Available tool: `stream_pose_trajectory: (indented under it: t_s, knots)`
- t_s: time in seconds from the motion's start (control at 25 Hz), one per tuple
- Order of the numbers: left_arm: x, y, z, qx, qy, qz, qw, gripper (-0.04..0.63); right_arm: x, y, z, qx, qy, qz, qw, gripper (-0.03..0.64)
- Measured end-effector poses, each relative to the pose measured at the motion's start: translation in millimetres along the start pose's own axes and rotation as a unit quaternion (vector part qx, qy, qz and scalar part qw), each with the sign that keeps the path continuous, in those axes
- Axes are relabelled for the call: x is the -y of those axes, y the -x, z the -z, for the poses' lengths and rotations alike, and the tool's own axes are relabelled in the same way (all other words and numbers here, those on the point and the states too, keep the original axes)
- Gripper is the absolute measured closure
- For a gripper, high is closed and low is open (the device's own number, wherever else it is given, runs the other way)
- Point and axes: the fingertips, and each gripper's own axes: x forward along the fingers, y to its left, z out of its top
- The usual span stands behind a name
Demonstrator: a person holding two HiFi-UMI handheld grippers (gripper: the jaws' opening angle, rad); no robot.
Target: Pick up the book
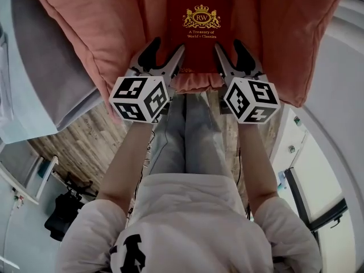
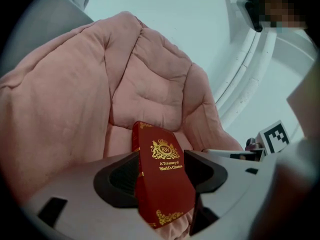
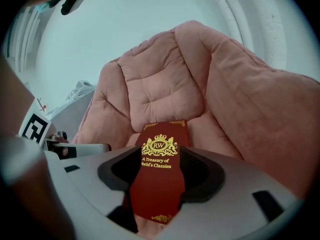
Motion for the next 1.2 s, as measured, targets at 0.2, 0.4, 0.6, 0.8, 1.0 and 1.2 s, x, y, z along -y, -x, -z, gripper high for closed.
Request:
stream_pose_trajectory:
  t_s: [0.2,0.4,0.6,0.8,1.0,1.2]
  knots:
    - [-5.1,-14.5,14.6,-0.019,0.000,0.000,0.9998,0.327,16.6,-14.2,17.8,-0.017,-0.003,0.015,1.000,0.364]
    - [-6.9,-28.4,30.0,-0.046,0.004,-0.002,0.9989,0.325,24.6,-28.8,32.2,-0.040,0.002,0.016,0.999,0.352]
    - [-17.7,-36.5,42.6,-0.065,0.011,-0.017,0.9977,0.318,29.5,-40.8,49.0,-0.059,-0.006,0.016,0.998,0.345]
    - [-23.0,-46.3,51.9,-0.082,0.003,-0.030,0.9962,0.316,32.7,-49.2,60.4,-0.076,-0.006,0.014,0.997,0.345]
    - [-25.4,-55.7,61.1,-0.100,0.013,-0.034,0.9943,0.315,33.0,-51.8,62.9,-0.075,-0.053,-0.008,0.996,0.344]
    - [-26.4,-59.8,65.2,-0.103,0.019,-0.037,0.9938,0.311,33.8,-53.4,66.1,-0.072,-0.085,-0.024,0.993,0.344]
